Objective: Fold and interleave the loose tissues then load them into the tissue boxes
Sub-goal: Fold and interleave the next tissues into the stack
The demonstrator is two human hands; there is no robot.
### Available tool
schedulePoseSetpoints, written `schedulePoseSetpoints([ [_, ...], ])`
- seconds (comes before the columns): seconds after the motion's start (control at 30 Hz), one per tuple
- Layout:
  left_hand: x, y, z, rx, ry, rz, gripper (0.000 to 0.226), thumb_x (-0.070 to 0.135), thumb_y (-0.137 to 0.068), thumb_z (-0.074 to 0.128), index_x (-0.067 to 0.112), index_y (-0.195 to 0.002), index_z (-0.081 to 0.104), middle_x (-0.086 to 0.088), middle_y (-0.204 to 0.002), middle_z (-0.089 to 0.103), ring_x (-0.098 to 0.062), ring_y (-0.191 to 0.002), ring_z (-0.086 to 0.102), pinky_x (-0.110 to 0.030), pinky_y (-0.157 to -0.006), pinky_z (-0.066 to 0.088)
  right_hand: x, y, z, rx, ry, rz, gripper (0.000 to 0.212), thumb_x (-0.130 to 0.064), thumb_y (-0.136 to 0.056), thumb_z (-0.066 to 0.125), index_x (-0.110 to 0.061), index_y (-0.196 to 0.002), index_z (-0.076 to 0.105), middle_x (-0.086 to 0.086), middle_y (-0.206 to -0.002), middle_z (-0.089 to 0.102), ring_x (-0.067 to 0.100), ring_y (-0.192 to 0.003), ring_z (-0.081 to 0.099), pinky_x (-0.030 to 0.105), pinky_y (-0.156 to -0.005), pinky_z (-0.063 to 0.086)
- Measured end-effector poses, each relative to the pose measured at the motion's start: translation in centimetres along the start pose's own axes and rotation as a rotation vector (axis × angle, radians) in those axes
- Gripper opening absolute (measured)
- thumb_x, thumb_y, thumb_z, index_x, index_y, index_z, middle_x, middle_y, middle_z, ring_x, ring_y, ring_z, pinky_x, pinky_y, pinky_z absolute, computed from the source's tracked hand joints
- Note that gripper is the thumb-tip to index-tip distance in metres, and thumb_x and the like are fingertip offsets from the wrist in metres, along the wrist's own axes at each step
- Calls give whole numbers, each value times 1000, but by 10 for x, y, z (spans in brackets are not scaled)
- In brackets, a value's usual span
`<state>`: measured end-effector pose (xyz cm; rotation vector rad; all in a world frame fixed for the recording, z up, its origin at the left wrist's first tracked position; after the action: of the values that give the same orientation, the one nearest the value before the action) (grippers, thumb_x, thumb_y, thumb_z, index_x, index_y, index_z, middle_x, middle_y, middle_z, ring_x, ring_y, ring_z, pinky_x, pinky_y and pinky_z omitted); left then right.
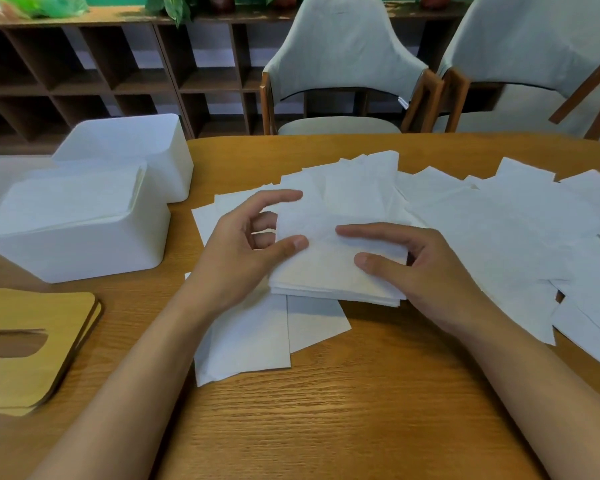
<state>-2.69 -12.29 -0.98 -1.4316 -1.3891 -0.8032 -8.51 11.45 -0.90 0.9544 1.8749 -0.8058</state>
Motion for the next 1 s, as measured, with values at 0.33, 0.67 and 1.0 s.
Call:
schedulePoseSetpoints([
  [0.33,-12,5,-29,-282,-596,-50,42,45,-82,83,52,-118,62,30,-119,57,14,-111,48,-12,-79,43,5,-3,0,183,42,90,28,-22,-95,67,-46,-109,74,-25,-134,58,-1,-127,42,32,-115,34],
  [0.67,-15,2,-33,-211,-513,-16,27,39,-76,87,39,-101,76,18,-97,68,-2,-96,60,-22,-74,53,9,-4,2,163,47,90,29,-22,-96,66,-46,-110,74,-25,-133,59,-2,-125,44,14,-100,34],
  [1.0,-8,3,-36,-164,-526,-42,35,35,-77,89,47,-106,73,23,-106,69,7,-102,57,-21,-81,54,12,-6,4,155,111,95,31,-22,-96,65,-49,-110,72,-29,-130,57,-25,-108,41,-5,-83,26],
])
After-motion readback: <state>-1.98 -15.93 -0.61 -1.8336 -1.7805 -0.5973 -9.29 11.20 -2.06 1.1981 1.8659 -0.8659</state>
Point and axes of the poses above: each hand's wrist, its own y-axis away from the middle knuckle, its own z-axis out of the palm, x = y × z, the point moved 1 cm from there along -y, towards the middle knuckle
